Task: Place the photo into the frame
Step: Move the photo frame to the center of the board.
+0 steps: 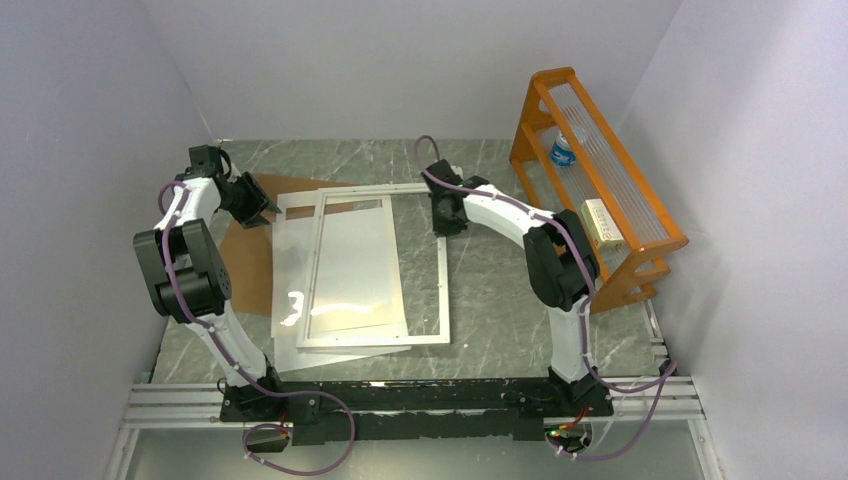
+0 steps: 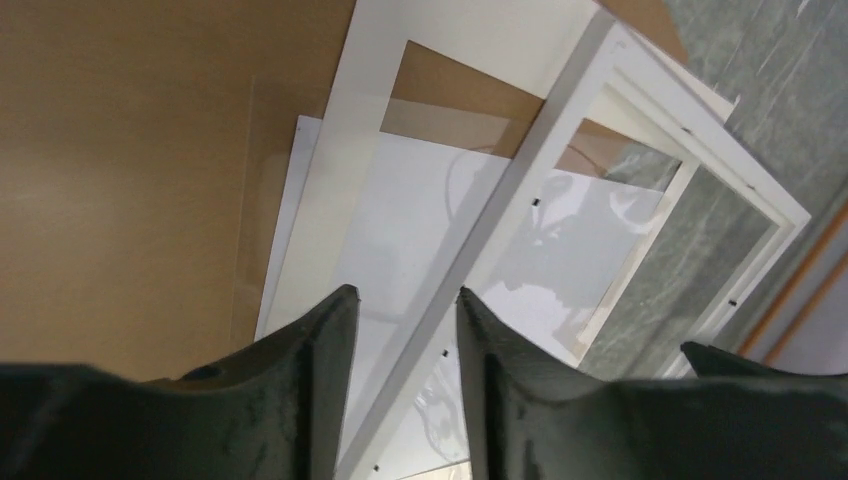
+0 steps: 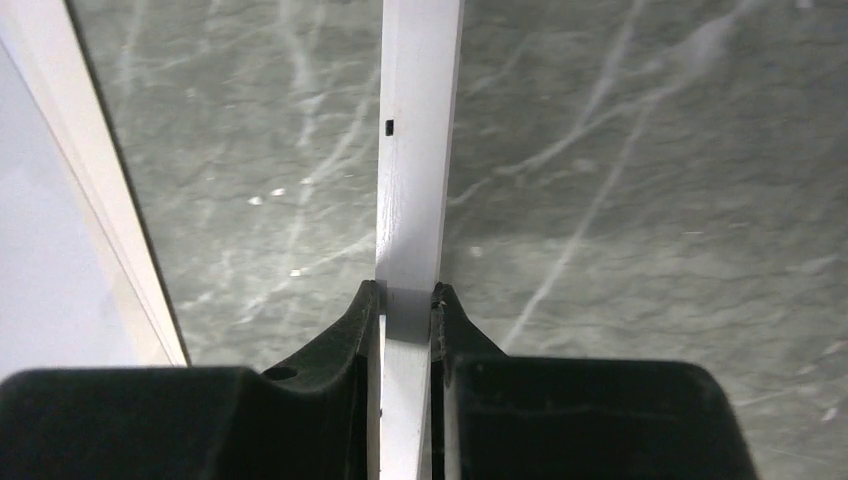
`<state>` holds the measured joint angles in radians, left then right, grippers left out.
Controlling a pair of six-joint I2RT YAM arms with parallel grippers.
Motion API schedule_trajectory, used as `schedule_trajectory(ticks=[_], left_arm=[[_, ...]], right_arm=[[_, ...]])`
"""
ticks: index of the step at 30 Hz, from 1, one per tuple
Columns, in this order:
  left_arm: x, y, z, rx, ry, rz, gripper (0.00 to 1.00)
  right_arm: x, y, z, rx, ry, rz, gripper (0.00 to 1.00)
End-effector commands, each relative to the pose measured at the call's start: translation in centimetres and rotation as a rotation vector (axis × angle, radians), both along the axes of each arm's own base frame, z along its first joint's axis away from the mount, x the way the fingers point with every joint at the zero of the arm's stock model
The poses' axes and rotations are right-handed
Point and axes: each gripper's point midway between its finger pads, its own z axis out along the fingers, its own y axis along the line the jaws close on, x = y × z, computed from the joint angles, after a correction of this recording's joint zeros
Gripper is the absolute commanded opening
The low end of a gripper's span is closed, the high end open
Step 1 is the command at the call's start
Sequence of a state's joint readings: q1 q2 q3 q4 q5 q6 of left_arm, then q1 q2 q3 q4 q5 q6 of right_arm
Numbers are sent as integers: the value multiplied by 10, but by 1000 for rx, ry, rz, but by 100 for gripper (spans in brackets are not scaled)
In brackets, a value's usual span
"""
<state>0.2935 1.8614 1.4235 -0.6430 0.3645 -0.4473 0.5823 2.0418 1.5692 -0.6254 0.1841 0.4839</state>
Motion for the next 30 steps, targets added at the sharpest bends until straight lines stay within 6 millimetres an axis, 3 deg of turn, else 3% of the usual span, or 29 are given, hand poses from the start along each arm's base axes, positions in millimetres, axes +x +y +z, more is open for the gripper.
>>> schedule_trajectory(ticks=[1,10,16,23,30], left_arm=[[-1,-31,-24,-185,-1,-102,42],[-13,-39,-66,-194,118,-92,37],[-18,-23,-85,-56,208,-45,38],[-14,1,-93,97,266,-21,39],[6,12,-87,138,244,-30,40]], right_arm=[[24,-25,31,-4,-122,61,0],[37,-75,27,-71,-142,104,0],[38,-109,24,-181,-151,94,0],[36,-145,33,-324,-198,82,0],[35,-171,32,-421,-211,85,1]])
